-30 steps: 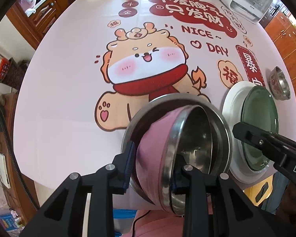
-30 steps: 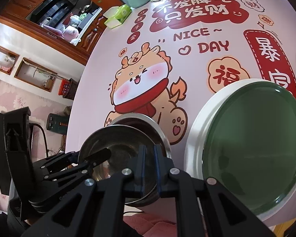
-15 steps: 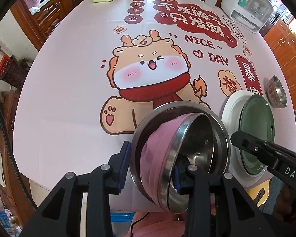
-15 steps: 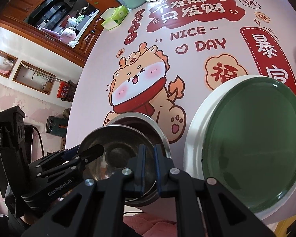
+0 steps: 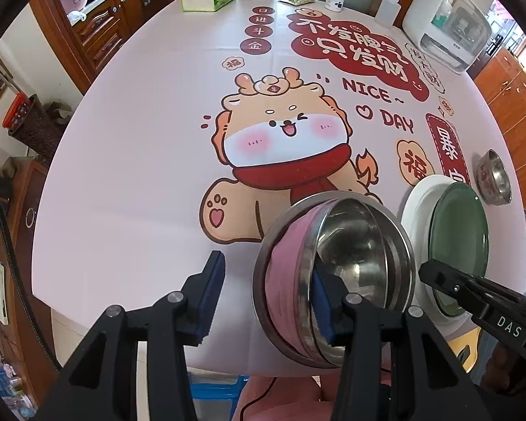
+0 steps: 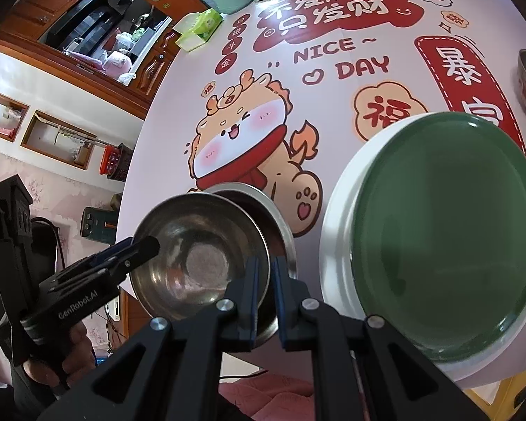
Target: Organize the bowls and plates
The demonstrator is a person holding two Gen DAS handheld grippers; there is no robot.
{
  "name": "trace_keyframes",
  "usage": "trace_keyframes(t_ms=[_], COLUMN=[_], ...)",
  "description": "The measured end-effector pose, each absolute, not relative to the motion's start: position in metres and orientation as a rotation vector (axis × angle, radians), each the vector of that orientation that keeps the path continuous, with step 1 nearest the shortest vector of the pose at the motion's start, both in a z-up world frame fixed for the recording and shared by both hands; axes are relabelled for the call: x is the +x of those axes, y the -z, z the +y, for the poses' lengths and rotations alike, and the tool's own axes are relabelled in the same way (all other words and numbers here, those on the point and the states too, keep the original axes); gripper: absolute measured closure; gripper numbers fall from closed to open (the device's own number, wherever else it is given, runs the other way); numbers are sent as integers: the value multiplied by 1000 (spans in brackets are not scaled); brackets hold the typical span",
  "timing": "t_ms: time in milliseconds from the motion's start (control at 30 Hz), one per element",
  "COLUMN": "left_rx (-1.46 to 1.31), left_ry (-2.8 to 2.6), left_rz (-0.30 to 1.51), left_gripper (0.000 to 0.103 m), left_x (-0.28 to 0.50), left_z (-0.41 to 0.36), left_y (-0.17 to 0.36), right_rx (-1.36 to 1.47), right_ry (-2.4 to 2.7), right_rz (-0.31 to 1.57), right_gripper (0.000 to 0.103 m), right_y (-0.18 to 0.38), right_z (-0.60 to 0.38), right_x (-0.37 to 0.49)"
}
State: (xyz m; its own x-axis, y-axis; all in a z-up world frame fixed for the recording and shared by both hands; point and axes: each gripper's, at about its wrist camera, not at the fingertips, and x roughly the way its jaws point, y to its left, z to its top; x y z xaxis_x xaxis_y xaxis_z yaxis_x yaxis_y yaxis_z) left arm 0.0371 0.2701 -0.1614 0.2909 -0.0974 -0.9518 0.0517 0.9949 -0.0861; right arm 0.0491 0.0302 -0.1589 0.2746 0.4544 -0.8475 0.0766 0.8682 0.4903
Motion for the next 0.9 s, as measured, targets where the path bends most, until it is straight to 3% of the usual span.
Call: trace_keyframes(t_ms=[433, 900], left_rx=[-65, -56], left_ry=[51, 100], left_rz=[1297, 1240], left_gripper=[56, 55], left_x=[39, 46], left_z=[280, 253], left_y=[171, 145], right_rx=[508, 521], right_ry=[-235, -207], right_rz=[1279, 1252], right_gripper=[93, 93], right_y=[160, 152], right_z=[16, -10], right_x=[41, 34])
